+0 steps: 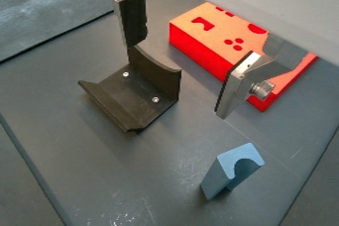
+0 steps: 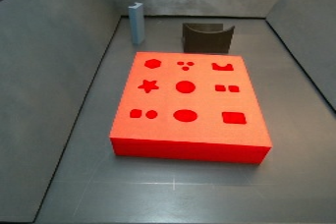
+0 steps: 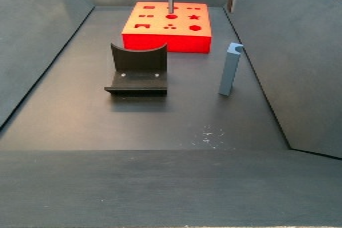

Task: Pick up the arch object. Move up. Move to above the board. Insert the arch object.
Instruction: Pick up the arch object.

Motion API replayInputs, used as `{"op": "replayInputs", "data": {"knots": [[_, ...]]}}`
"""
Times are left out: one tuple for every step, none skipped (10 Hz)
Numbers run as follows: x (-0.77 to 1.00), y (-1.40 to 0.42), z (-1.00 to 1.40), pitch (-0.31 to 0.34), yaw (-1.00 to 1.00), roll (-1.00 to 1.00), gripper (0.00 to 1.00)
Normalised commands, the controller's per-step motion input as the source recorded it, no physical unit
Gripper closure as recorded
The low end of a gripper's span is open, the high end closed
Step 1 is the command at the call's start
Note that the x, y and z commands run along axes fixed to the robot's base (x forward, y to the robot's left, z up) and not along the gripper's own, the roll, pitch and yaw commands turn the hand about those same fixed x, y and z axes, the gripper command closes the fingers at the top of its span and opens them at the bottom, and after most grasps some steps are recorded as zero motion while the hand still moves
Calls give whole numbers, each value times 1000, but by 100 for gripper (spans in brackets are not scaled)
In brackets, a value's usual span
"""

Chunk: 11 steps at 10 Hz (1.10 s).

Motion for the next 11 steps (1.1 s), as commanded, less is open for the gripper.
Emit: {"op": "replayInputs", "data": {"knots": [[-51,0,-34,0,0,0,0],[-231,0,-191,-4,-511,0,0],[-314,0,-309,0,-826,0,0],[-254,0,-346,0,-860,0,0],[-246,0,-363,-9,-849,-6,0],[-289,0,-343,-31,-817,-10,0],[-366,0,-369,0,-780,0,0],[-517,0,-440,0,-554,0,0],[-394,0,-471,0,-249,0,0],[-197,0,-437,-31,-111,0,0],[-11,0,-437,-120,-80,0,0]]}}
